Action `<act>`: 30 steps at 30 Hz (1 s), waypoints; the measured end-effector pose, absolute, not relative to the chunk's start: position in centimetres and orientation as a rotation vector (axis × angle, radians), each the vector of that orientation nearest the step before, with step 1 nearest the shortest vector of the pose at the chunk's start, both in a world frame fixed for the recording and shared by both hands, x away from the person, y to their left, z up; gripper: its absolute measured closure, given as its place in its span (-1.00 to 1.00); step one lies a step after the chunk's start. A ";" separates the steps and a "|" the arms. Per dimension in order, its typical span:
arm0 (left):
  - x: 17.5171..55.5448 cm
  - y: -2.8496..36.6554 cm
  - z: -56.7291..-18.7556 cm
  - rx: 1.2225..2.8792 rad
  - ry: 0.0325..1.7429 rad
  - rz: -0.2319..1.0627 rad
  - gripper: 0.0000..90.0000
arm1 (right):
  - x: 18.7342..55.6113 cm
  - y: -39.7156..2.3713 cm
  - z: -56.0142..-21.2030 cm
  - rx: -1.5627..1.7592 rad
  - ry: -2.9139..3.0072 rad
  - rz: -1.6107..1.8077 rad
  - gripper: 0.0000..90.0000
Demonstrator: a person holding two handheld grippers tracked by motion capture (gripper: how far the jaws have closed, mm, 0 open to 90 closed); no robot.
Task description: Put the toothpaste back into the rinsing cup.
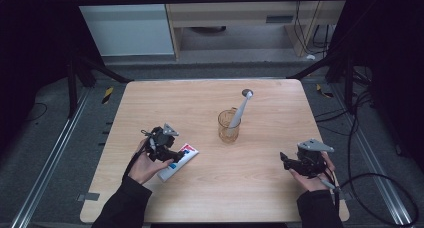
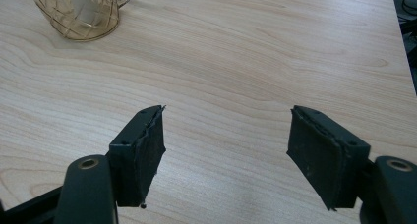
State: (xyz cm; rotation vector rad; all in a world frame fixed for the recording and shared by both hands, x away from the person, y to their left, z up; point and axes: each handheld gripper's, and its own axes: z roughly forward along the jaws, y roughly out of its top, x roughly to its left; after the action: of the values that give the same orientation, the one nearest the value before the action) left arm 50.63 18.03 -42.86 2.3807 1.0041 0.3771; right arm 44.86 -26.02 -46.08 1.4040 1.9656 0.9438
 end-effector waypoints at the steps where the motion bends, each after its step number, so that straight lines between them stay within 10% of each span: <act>1: 50.7 18.0 -42.9 2.387 1.003 0.379 -0.12 | 44.9 -26.0 -46.1 1.404 1.965 0.945 -0.34; 30: 52.2 16.3 -45.6 2.521 1.031 0.277 -0.05 | 45.0 -25.7 -46.4 1.399 1.993 0.932 -0.34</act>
State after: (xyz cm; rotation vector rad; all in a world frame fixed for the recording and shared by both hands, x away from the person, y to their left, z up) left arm 52.18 16.32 -45.61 2.5208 1.0308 0.2771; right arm 44.95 -25.74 -46.40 1.3993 1.9930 0.9323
